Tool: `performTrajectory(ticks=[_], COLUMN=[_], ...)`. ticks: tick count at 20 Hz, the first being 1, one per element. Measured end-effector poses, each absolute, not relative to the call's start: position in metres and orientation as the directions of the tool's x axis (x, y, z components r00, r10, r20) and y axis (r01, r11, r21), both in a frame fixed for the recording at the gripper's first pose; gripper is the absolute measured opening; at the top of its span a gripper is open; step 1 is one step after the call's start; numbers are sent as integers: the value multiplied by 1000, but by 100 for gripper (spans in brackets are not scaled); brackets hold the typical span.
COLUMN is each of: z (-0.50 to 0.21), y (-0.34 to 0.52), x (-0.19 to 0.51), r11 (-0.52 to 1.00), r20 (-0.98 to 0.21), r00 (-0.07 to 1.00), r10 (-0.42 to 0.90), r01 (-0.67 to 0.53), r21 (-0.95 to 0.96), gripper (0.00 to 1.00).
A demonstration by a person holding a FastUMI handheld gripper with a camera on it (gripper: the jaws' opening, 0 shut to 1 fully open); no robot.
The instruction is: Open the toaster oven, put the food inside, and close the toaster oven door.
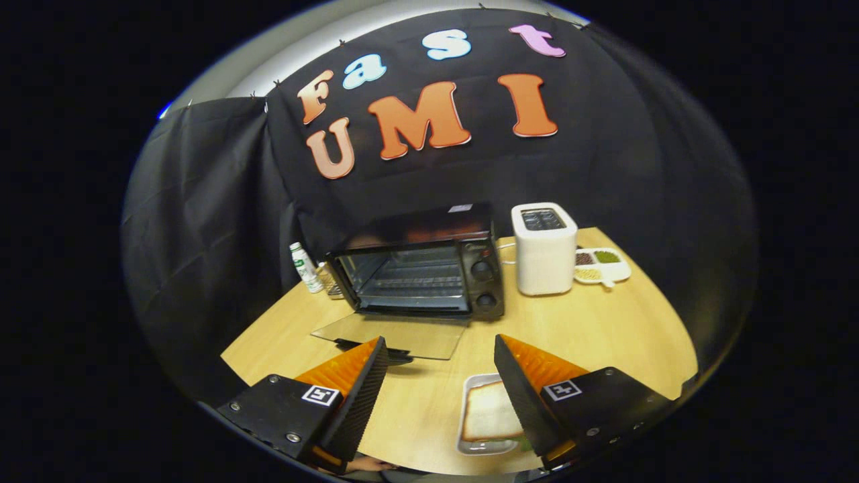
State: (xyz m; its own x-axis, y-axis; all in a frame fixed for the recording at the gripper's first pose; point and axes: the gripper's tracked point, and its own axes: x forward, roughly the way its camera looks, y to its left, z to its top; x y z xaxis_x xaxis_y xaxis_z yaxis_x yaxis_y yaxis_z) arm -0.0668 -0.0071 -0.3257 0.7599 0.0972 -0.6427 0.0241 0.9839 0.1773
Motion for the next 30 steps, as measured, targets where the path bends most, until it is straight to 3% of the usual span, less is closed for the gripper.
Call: performTrajectory(ticks=[13,19,24,27,29,30], z=[-367,-359,-391,-417,-428,-432], y=[-1,-79,-74,-70,-74,-73], x=[-45,-70,-126,-139,-145,-147], r11=[985,996,983,969,968,962], r20=[-722,-772,-880,-904,-914,-916], r00=[684,635,449,372,344,330], r10=[104,-29,156,213,213,226], r01=[29,81,19,42,55,71], r21=[169,29,184,245,246,263], gripper=[95,95,93,90,82,73])
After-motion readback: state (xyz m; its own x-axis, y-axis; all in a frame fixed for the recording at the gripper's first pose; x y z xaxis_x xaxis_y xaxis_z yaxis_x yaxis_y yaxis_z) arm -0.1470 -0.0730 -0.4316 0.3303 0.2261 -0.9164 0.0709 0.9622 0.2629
